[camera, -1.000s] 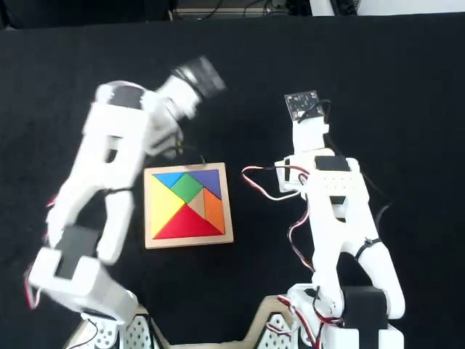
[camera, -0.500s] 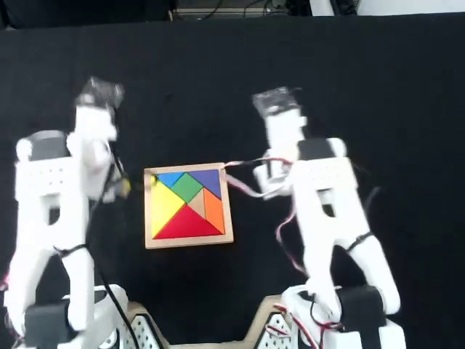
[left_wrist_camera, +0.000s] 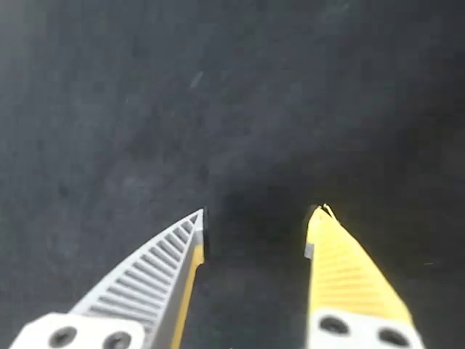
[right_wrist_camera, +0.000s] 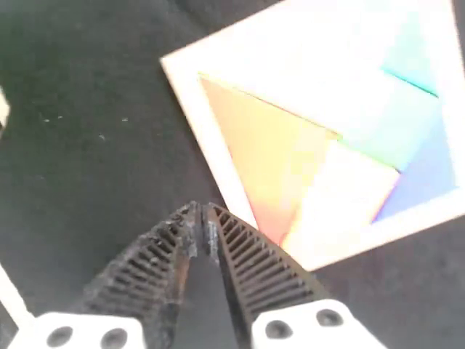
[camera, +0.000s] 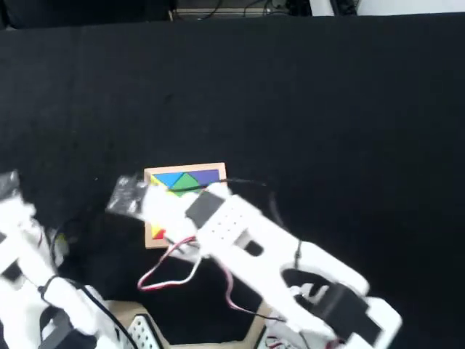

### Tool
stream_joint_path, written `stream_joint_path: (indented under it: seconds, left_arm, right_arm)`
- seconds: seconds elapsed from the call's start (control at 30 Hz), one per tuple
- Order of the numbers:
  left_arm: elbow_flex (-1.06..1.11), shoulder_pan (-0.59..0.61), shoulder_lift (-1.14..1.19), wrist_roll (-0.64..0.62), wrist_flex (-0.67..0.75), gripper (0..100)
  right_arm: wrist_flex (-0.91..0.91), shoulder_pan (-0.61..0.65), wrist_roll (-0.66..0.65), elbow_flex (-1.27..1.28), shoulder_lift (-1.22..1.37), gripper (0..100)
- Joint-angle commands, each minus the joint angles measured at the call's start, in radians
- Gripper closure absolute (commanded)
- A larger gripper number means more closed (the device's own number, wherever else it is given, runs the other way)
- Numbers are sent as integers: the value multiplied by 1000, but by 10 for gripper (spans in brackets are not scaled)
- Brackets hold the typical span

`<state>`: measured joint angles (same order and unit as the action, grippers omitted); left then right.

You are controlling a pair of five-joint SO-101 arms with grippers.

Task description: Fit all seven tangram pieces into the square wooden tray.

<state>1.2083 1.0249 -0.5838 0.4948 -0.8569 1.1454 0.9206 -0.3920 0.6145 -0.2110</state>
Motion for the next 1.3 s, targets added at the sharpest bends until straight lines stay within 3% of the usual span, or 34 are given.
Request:
stream_joint_path:
  seconds: [0.0, 0.3, 0.77, 1.27]
  left_arm:
    - [30, 153, -25, 25, 83, 773]
    - [71, 277, -23, 112, 92, 773]
    - [91, 302, -23, 158, 95, 773]
    - [108, 297, -25, 158, 94, 773]
  right_arm:
    - [-15, 32, 29, -130, 139, 988]
    - [8, 74, 18, -377, 498, 988]
    - [83, 140, -15, -429, 515, 988]
    - [75, -6, -46, -539, 596, 988]
